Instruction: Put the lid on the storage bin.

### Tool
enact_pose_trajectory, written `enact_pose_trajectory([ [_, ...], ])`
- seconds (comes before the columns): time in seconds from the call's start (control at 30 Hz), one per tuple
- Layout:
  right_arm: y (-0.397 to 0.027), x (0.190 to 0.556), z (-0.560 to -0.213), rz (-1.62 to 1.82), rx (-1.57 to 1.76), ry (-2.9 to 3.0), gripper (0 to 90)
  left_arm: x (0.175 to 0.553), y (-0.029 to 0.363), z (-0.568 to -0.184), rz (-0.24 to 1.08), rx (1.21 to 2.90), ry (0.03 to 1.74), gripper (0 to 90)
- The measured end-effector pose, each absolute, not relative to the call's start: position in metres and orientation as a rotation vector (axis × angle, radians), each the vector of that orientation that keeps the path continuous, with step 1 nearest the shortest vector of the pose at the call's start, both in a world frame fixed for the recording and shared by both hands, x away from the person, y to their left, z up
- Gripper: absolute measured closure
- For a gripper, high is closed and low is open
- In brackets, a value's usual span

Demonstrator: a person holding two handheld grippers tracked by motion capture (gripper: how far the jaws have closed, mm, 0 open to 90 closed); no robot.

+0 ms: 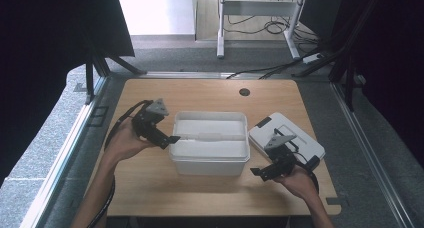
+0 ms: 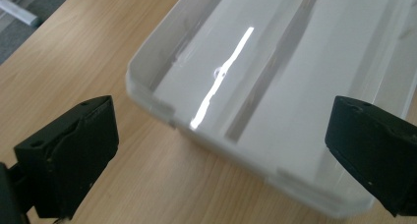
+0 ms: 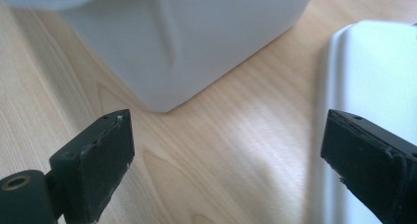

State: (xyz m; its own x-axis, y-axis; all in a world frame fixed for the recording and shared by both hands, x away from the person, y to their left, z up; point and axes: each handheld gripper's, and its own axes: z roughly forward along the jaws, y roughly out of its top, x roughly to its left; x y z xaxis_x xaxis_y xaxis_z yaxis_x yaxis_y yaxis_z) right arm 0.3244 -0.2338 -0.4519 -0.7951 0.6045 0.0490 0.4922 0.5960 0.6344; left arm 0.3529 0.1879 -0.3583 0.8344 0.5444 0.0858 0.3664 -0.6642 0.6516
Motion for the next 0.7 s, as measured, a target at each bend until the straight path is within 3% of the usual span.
enact_pose_trajectory([
  [0.3, -0.248, 0.350, -0.418, 0.916, 0.945, 2.594, 3.0, 0.323, 0.231, -0.391, 0.395, 2.294, 0.785, 0.0],
  [0.6, -0.268, 0.391, -0.414, 0.667, 1.030, 2.541, 13.5, 0.301, 0.239, -0.453, 0.395, 2.233, 0.888, 0.0],
  [0.7, -0.275, 0.403, -0.423, 0.569, 1.061, 2.546, 22.7, 0.297, 0.240, -0.473, 0.368, 2.201, 0.925, 0.0],
])
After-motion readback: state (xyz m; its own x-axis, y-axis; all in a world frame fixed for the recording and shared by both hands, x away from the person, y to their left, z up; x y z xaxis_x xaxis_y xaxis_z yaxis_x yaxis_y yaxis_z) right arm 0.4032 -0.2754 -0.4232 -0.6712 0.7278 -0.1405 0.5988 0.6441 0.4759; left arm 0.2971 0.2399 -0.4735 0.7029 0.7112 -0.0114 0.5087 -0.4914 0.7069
